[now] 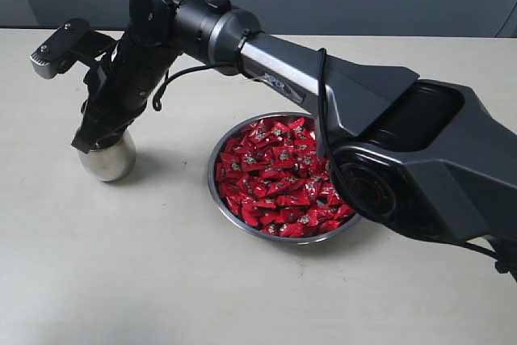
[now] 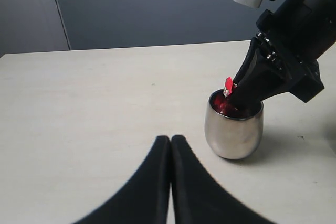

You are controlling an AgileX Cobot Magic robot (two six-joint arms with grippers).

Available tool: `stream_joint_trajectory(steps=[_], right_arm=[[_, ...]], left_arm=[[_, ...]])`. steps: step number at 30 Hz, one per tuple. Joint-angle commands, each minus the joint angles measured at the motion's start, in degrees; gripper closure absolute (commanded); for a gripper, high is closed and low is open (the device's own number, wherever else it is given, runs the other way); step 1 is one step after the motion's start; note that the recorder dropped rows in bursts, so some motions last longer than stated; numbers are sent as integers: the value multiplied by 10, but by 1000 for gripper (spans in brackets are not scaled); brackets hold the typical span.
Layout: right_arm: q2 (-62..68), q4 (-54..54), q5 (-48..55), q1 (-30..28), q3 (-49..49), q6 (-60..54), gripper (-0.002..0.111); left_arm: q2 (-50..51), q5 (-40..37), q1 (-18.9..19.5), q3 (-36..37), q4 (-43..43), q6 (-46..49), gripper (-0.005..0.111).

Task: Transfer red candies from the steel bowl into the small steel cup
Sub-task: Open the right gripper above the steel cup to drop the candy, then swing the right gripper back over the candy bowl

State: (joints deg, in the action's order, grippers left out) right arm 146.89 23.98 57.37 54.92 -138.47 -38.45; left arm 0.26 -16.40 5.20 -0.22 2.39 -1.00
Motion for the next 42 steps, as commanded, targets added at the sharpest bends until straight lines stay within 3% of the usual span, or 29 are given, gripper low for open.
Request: stream_joint_trajectory(steps=[1, 4, 12, 17, 36, 38, 40, 42], right_arm=[[-2, -2, 1, -1, -3, 1, 109], [-2, -2, 0, -1, -3, 4, 108], [-2, -2, 0, -1, -3, 9, 79], [-2, -3, 0, -1, -3, 14, 71], [-47, -51, 4, -2, -3, 70, 72], [-60, -61, 4, -2, -3, 72, 86], [-69, -69, 4, -2, -3, 78, 109], [-75, -85, -11, -2, -3, 114, 108]], left_arm=[[-3, 1, -4, 2, 0, -1, 106], [-3, 1, -4, 2, 0, -1, 106], [-3, 1, -4, 2, 0, -1, 106], [-3, 1, -4, 2, 0, -1, 106], [-3, 1, -4, 2, 0, -1, 106], [-3, 1, -4, 2, 0, -1, 106], [-3, 1, -4, 2, 0, -1, 106], [-3, 1, -4, 2, 0, -1, 106]])
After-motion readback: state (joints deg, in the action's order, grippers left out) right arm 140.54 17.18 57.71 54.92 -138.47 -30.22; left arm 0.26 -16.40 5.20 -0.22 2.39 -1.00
